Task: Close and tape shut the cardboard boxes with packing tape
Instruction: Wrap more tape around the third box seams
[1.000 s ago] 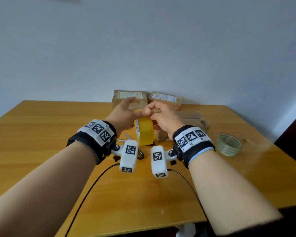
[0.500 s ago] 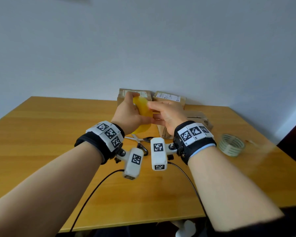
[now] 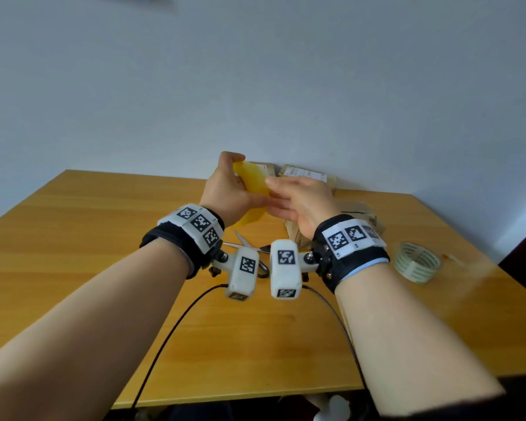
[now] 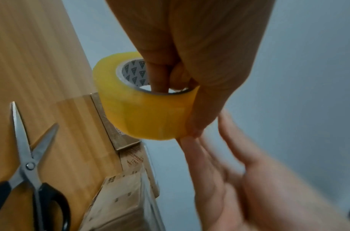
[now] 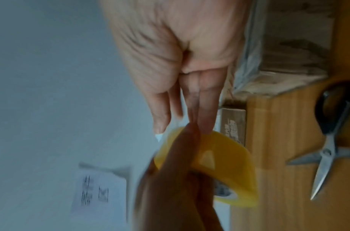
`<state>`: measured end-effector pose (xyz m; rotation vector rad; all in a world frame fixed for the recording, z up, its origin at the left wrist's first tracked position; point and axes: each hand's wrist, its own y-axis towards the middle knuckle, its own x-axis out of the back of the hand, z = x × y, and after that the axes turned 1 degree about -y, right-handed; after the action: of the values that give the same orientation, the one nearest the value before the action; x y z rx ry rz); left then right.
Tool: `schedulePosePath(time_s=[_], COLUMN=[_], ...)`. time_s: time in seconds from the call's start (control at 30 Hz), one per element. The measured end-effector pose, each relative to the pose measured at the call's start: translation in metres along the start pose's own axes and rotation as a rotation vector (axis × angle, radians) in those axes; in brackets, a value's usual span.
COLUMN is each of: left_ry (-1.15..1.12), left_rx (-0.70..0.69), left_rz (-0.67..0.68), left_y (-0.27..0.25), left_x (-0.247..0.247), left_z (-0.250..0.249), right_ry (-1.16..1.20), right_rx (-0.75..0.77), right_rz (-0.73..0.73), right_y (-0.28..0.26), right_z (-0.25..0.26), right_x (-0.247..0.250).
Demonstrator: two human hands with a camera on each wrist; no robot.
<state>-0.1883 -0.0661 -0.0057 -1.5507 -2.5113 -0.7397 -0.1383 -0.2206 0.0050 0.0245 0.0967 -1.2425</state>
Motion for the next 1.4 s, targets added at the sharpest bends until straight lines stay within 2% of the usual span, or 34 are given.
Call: schedulePosePath(time_s=[0.07,0.17,0.3,0.37,0.47,0.53,0.6,0.67,0.73,0.8,0.87,0.93,1.0,1.07,1.13,1.27,1.4], left_ry=[-0.068,-0.189,-0.558,-0.559,-0.403,-0.124,0.185,0.374,0.528,0.679,0.817,0.835,0.682,0.584,0.626,0.807,0.91], left_rx=[0.066,0.135,0.253,0.274,0.349,0.42,0.401,0.339,0.308,0.323,0.364,0.335,0.206,0.049,-0.035,-0.059,0.04], left_rz=[0.006,0.07,0.309,0.412,0.385,0.35,0.443,0.593,0.681,0.709,0.662,0.553,0.492,0.493,0.527,0.578,0.637], left_y=[0.005,0.007,0.008,0.006,0.003,0.0,-0.003,-0.005,-0.004,0.004,0.015,0.025,0.033,0.039,0.048,0.062,0.068], left_x=[0.005,0.003,-0.008,-0.009,-0.018,-0.026,-0.037,-0.049,-0.054,-0.05,-0.043,-0.045,-0.062,-0.084,-0.105,-0.129,-0.138], left_z=[0.001,0.0,-0.008,-0.005,0.014,0.029,0.038,0.045,0.05,0.053,0.055,0.049,0.036,0.017,0.005,-0.003,0.004], right_ry=[0.061,-0.195,-0.41,-0.458,-0.528,-0.62,-0.805,-1.021,-1.204,-1.306,-1.376,-1.403,-1.383,-1.376,-1.391,-1.429,-1.441], right_rx=[-0.093,-0.178,-0.182,-0.22,-0.287,-0.351,-0.411,-0.487,-0.546,-0.577,-0.578,-0.582,-0.58,-0.566,-0.543,-0.526,-0.49], right_rz=[0.062,0.227,0.26,0.309,0.342,0.353,0.369,0.356,0.35,0.326,0.295,0.272,0.262,0.263,0.265,0.246,0.267], right_y=[0.0,-0.002,0.002,0.002,-0.003,-0.003,-0.005,-0.004,-0.002,-0.001,0.001,0.002,0.005,0.005,0.005,0.004,0.007], right_z=[0.004,0.008,0.011,0.014,0.021,0.024,0.029,0.03,0.026,0.02,0.014,0.01,0.006,0.006,0.007,0.008,0.0], right_x=[0.012,0.019,0.026,0.034,0.049,0.061,0.068,0.072,0.078,0.087,0.095,0.1,0.103,0.105,0.109,0.116,0.115])
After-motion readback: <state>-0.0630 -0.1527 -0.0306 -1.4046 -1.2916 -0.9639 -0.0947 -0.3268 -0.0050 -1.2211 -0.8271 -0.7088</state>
